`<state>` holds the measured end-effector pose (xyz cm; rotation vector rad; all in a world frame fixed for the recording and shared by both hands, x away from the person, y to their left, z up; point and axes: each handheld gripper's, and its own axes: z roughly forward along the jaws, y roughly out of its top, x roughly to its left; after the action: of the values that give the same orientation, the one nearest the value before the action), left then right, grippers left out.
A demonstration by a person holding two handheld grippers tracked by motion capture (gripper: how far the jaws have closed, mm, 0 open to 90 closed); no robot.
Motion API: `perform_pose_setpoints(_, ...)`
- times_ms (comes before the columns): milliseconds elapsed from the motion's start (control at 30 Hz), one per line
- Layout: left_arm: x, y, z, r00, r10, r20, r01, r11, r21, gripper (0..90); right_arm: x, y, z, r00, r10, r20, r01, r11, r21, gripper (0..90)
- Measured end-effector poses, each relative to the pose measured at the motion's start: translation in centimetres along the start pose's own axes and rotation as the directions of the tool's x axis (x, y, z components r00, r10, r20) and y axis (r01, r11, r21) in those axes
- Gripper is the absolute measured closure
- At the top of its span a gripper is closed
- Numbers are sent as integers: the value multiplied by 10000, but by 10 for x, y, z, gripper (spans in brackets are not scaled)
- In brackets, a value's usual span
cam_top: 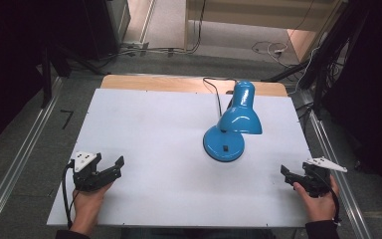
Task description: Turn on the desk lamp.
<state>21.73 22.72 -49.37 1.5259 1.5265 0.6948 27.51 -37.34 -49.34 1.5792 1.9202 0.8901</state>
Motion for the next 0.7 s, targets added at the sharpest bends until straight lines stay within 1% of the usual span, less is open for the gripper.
perform_pose_setpoints(33,0,0,1,10000,6,-37,-6,10000,16,201,1,0,-3,9999,61,-140,-62,10000,-72,141)
perform_pose_setpoints(67,0,0,1,10000,6,-37,-6,10000,16,200,2,0,-3,9996,85,-277,-85,10000,-20,145)
perform_pose_setpoints(100,0,0,1,10000,5,-56,-5,10000,11,200,4,0,-4,9987,124,-490,-117,9998,152,146)
perform_pose_setpoints(167,0,0,2,10000,17,-80,-17,10000,6,200,8,0,-4,9981,-31,-613,46,9997,237,154)
perform_pose_setpoints(200,0,0,2,10000,27,-81,-27,10000,5,200,8,0,-4,9981,-31,-613,46,9997,237,154)
perform_pose_setpoints(267,0,0,3,9999,-14,-138,15,10000,12,189,16,2,-5,9971,-194,-733,203,9997,117,156)
perform_pose_setpoints(333,1,0,3,9999,-61,-142,61,10000,-2,189,21,3,-4,9959,-203,-883,213,9997,108,154)
perform_pose_setpoints(400,2,0,2,9998,-152,-140,151,9999,-78,188,25,4,-3,9945,-315,-1000,329,9994,128,144)
perform_pose_setpoints(500,3,1,0,9997,-146,-191,144,9999,-93,187,31,5,-3,9936,-468,-1028,480,9988,88,143)
perform_pose_setpoints(533,3,1,0,9997,-138,-218,136,9999,-96,184,33,6,-3,9928,-461,-1110,470,9989,54,143)
perform_pose_setpoints(633,3,1,0,9997,-138,-224,135,9998,-111,181,35,7,-4,9929,-469,-1091,471,9989,-7,143)
perform_pose_setpoints(700,2,1,0,9998,-103,-194,101,9999,-115,181,36,8,-3,9920,-412,-1190,411,9991,-32,143)
